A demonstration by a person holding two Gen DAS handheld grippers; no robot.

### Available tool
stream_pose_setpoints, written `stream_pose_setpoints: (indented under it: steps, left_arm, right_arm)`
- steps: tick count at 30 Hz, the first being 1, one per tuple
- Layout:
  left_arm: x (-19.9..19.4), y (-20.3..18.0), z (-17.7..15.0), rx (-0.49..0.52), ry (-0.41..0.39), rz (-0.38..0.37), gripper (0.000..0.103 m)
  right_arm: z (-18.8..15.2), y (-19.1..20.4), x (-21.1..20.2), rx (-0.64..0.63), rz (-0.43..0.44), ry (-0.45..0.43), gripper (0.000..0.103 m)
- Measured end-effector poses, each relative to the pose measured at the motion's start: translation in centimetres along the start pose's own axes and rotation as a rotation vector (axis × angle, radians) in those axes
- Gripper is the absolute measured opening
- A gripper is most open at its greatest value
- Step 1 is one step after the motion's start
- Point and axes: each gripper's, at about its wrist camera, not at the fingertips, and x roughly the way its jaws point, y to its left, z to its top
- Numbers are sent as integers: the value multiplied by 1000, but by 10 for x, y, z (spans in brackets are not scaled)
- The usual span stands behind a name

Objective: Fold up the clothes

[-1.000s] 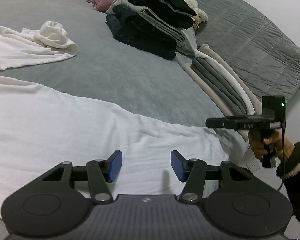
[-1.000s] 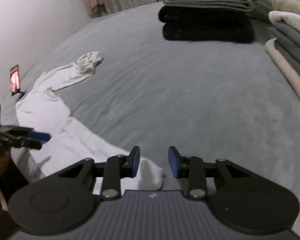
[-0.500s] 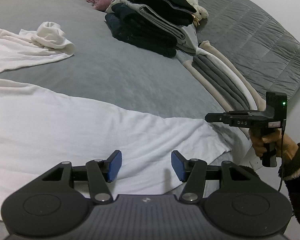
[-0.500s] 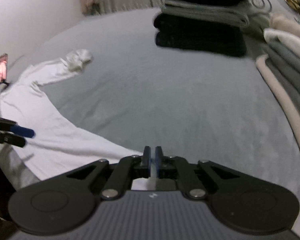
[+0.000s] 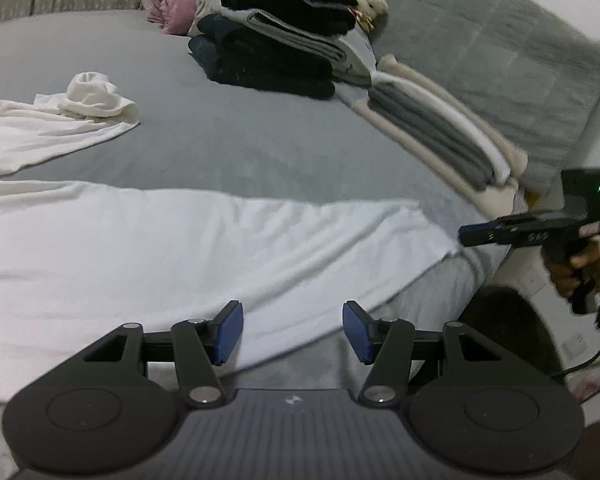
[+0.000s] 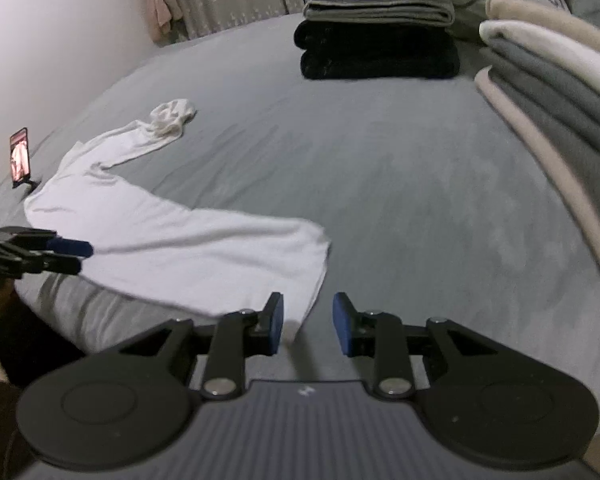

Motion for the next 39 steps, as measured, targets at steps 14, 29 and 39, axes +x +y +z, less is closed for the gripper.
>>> stream_pose_setpoints:
  steps: [14, 29, 39]
  left_arm:
    - [-12, 3, -15, 22, -24, 26, 56]
    - [-16, -2, -7, 54, -9, -4, 57]
    - [18, -49, -14, 372, -24, -35, 46]
  right_arm:
    - [-19, -21, 12, 330, 116, -32, 5]
    - [-5, -14, 0, 248, 10, 26, 25]
    - [34, -5, 41, 132, -41, -30, 33]
